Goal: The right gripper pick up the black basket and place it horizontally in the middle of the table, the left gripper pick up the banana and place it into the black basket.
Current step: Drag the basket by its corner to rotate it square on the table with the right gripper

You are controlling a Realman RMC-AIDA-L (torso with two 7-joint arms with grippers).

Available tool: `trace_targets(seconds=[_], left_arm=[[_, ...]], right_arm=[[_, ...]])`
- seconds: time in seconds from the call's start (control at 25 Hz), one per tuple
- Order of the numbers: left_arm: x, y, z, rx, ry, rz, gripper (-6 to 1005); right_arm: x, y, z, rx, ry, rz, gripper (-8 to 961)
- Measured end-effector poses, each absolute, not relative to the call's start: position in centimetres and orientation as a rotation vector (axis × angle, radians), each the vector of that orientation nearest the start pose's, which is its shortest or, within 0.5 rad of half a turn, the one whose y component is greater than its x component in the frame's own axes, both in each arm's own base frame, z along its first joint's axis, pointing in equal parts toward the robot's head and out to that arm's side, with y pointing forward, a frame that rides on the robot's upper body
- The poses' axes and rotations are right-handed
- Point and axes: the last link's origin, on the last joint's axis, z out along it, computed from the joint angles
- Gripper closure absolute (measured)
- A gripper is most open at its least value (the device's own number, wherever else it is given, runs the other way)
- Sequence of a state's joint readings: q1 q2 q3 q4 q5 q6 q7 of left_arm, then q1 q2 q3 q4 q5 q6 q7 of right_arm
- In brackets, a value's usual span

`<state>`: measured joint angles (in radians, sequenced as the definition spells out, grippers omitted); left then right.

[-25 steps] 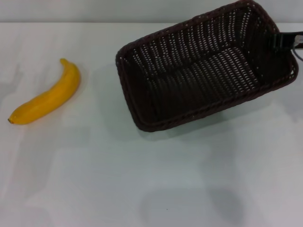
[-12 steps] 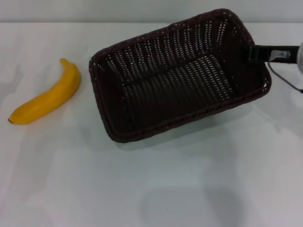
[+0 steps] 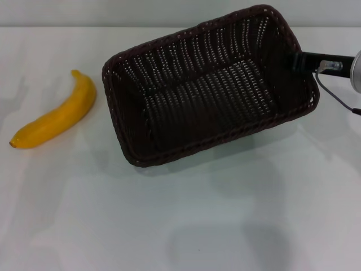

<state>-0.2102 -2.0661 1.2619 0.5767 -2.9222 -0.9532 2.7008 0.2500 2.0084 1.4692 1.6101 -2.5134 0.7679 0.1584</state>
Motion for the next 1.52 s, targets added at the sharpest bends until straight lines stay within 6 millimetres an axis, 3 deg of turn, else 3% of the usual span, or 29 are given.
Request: trace_targets(seconds=[0.44, 0.8, 1.52], left_arm=[[-35.0, 33.2, 7.8, -1.43, -0.542, -0.748, 123], [-35.1, 33.2, 7.8, -1.428, -0.545, -0.749, 123], [-35.1, 33.2, 7.8, -1.429, -0.552, -0.755, 123]], right_arm=[[17.8, 36.9, 3.0, -1.892, 1.246, 0.466, 742], [17.7, 36.8, 2.6, -1.899, 1.247, 0.466, 728], [15.9, 36.0, 0.3, -1.967, 1.243, 0.5, 700]])
